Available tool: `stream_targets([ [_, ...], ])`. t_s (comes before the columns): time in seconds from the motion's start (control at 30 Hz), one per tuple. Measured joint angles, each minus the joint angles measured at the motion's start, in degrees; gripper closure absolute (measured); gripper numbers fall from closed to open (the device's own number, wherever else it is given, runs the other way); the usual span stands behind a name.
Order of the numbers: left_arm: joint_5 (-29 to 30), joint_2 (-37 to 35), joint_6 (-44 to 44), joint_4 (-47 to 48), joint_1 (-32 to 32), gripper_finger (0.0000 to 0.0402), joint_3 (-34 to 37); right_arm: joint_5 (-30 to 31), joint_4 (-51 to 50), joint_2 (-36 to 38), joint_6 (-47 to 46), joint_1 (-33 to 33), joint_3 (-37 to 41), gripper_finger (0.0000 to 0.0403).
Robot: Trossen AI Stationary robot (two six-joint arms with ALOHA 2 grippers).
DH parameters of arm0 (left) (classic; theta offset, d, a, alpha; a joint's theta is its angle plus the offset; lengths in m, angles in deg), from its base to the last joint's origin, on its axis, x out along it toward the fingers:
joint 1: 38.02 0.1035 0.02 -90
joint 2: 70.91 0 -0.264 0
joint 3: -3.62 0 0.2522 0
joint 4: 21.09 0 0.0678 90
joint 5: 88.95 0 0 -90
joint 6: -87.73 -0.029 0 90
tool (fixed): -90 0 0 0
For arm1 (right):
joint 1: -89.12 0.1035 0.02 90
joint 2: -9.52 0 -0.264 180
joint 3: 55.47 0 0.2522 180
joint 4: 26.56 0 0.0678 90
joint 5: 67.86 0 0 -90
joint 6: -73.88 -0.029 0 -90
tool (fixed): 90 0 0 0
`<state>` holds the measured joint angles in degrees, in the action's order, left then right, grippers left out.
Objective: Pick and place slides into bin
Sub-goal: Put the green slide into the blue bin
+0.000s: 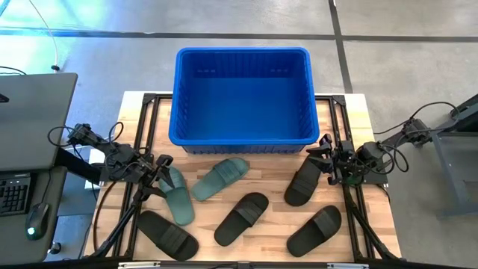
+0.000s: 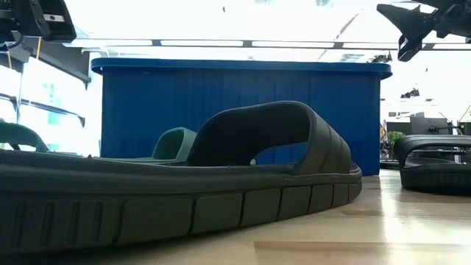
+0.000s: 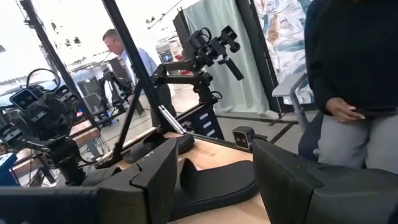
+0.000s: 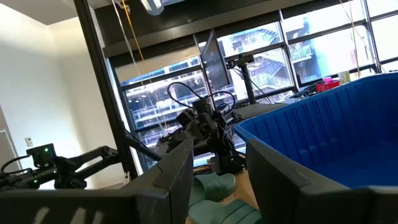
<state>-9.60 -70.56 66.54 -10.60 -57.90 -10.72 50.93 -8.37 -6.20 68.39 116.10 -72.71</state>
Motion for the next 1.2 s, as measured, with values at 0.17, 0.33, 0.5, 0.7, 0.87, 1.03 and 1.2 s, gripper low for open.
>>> stream_targets([
  [0.17, 0.02, 0.01, -0.01, 0.02, 0.0, 0.0211, 0.02, 0.01, -0.01, -0.02, 0.0, 0.0, -0.01, 0.0263],
  [0.33, 1.05, 0.01, -0.02, 0.0, 0.0, 0.0211, 0.02, 0.01, 0.0, -0.02, 0.0, 0.0, -0.01, 0.0263],
  [0.5, 2.39, 0.01, 0.0, 0.0, 0.0, 0.0211, 0.0, 0.01, -0.01, 0.0, 0.0, 0.02, -0.01, 0.0263],
  [0.7, 4.27, 0.01, 0.15, -0.02, 0.0, 0.0211, 0.01, 0.01, -0.01, 0.0, 0.0, 0.0, 0.01, 0.0263],
  [0.87, 4.74, 0.01, 2.88, -0.11, 0.0, 0.0211, 0.0, 0.0, -0.01, -0.01, 0.0, 0.01, -0.01, 0.0263],
  [1.03, 4.74, -0.01, 8.35, -0.11, 0.0, 0.0211, 0.02, 0.01, 0.01, -0.02, 0.0, 0.0, 0.01, 0.0263],
  [1.2, 4.73, 0.0, 7.7, -0.07, 0.0, 0.0211, 0.02, 0.01, -0.01, 0.0, 0.0, 0.0, 0.01, 0.0263],
])
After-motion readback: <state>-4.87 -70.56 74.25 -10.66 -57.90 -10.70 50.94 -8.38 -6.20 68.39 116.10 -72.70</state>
